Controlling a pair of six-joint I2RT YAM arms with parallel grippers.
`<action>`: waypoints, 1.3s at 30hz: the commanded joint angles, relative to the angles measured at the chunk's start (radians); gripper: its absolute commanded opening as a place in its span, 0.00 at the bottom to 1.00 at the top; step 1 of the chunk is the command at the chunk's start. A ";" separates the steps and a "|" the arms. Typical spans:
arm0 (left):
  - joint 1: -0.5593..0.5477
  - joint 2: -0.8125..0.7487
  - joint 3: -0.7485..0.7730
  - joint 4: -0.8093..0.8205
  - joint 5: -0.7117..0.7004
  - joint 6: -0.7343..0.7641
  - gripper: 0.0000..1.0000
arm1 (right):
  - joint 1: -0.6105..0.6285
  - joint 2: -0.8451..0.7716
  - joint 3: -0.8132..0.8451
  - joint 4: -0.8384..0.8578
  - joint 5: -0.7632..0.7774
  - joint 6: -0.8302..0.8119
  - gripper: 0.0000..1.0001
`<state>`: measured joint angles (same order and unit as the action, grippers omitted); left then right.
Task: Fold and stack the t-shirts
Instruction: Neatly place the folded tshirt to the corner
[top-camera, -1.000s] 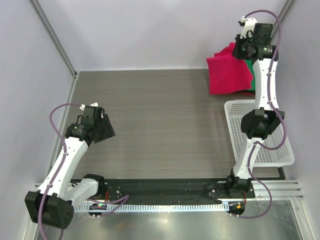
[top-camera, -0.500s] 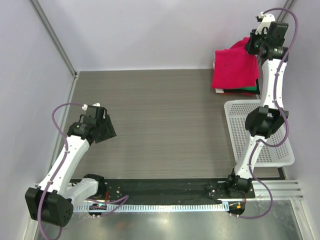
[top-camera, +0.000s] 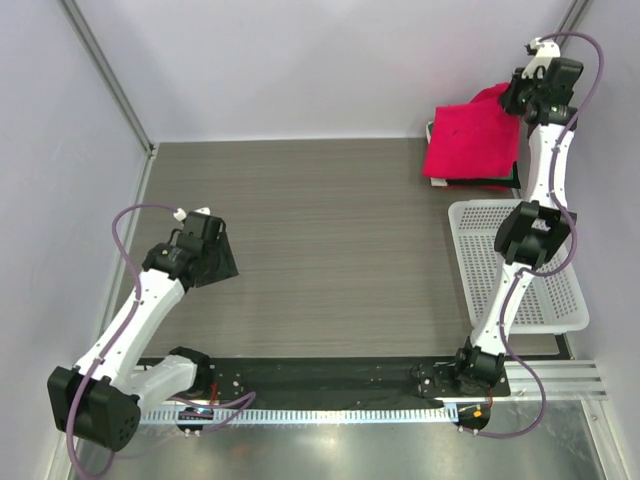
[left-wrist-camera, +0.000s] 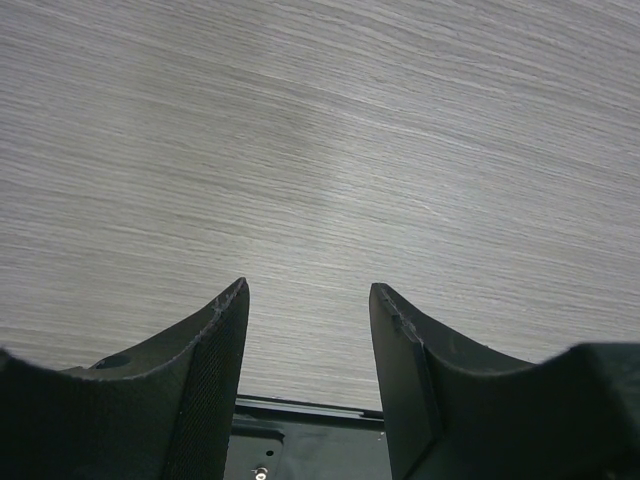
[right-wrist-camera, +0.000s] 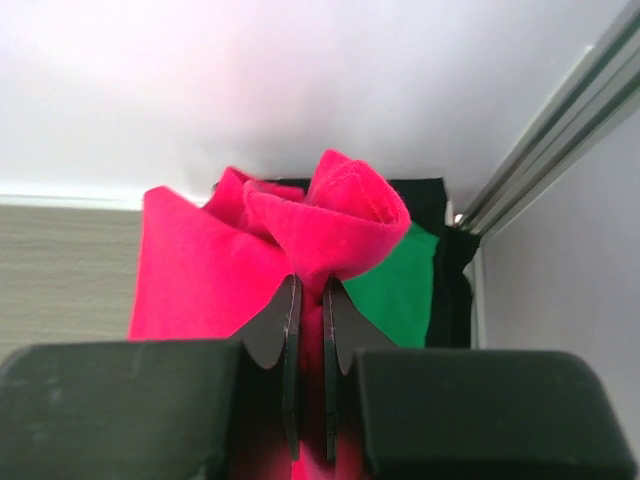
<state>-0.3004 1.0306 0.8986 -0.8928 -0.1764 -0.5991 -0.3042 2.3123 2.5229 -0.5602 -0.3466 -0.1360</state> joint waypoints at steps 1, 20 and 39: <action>-0.011 0.005 0.008 -0.003 -0.044 -0.016 0.53 | -0.021 0.027 0.056 0.192 -0.014 0.015 0.01; -0.020 0.010 0.014 -0.015 -0.067 -0.022 0.53 | 0.002 0.239 -0.045 0.654 0.399 0.041 0.98; -0.029 -0.095 0.014 -0.008 -0.086 -0.019 0.54 | 0.062 -0.340 -0.443 0.580 0.484 0.366 1.00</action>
<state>-0.3264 0.9604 0.8986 -0.9028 -0.2291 -0.6201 -0.2558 2.1399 2.2070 0.0273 0.1738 0.0738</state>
